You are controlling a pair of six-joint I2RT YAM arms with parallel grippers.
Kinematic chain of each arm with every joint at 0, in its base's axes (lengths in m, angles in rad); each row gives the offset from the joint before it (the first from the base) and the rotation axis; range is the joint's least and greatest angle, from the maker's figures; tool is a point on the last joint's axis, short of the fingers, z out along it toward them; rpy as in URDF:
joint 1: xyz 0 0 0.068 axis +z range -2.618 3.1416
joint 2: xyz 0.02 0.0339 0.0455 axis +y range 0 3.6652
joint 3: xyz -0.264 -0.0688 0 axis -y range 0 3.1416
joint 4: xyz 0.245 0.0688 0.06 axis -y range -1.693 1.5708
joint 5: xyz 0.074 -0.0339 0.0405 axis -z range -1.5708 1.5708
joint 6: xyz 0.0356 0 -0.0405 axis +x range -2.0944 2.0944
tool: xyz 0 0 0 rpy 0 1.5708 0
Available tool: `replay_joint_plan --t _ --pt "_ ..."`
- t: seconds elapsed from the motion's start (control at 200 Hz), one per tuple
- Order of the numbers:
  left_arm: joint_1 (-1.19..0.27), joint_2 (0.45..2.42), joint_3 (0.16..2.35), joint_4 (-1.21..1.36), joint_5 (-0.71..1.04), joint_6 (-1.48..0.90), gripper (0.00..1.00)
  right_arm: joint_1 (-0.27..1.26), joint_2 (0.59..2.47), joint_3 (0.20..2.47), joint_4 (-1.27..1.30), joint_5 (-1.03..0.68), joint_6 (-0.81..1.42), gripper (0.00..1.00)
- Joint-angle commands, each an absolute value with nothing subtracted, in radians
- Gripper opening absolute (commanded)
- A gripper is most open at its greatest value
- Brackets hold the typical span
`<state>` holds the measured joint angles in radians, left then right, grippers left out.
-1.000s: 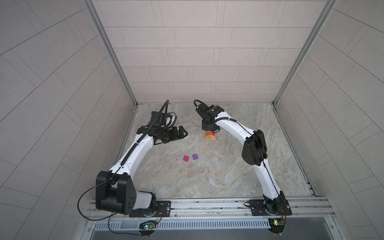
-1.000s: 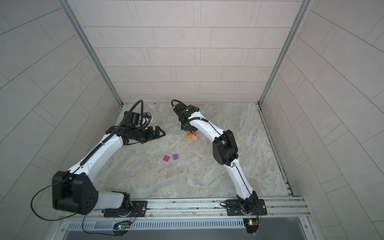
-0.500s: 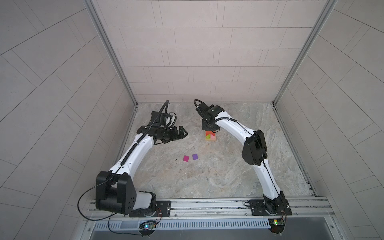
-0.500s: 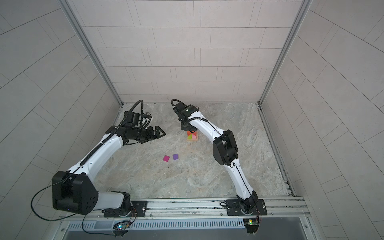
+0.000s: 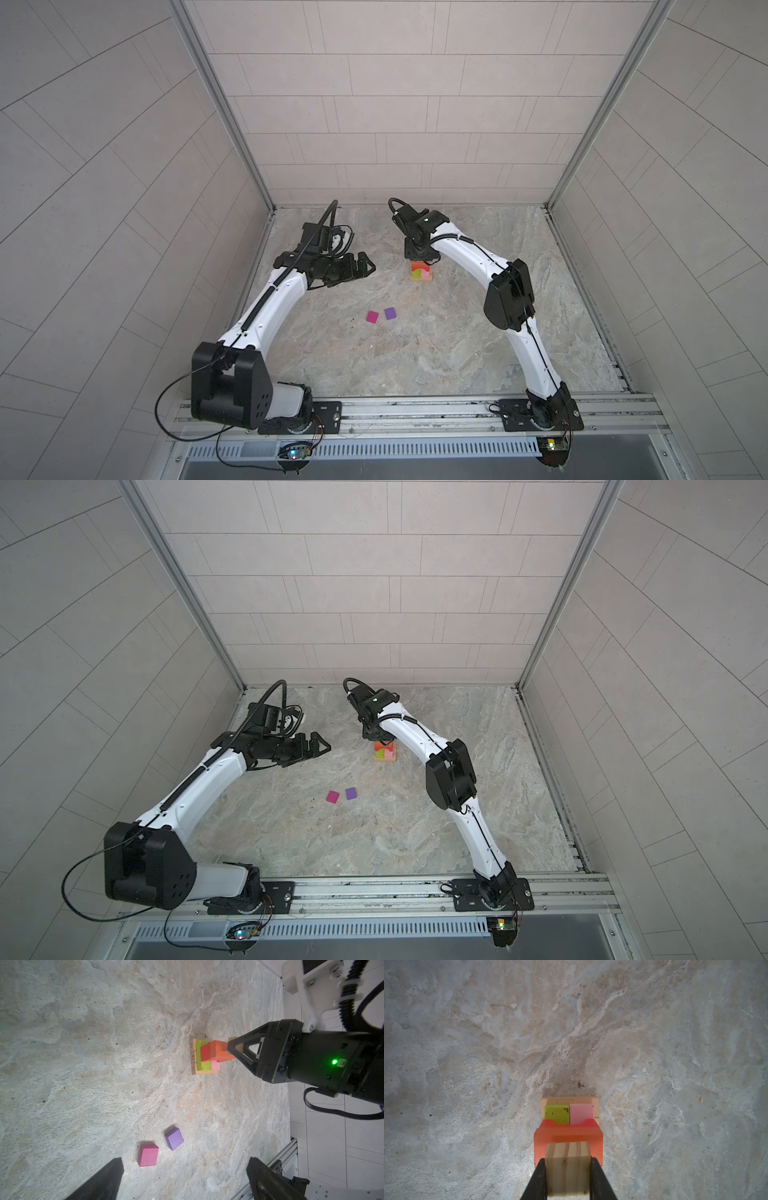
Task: Build the wood block tower
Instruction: 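Lower the wood cube onto the top of the orange-red block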
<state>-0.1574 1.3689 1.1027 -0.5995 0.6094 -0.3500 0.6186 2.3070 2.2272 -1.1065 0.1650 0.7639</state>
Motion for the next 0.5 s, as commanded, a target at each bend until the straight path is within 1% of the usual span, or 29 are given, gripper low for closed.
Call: replay_joint_plan --t 0.0,0.495 --pt "-0.152 1.35 1.093 -0.603 0.619 -0.349 1.0 0.612 2.334 2.244 -1.114 0.174 0.773 0.21" --pt "-0.152 1.35 1.092 -0.603 0.619 -0.349 1.0 0.613 2.342 2.243 -1.108 0.163 0.77 0.21"
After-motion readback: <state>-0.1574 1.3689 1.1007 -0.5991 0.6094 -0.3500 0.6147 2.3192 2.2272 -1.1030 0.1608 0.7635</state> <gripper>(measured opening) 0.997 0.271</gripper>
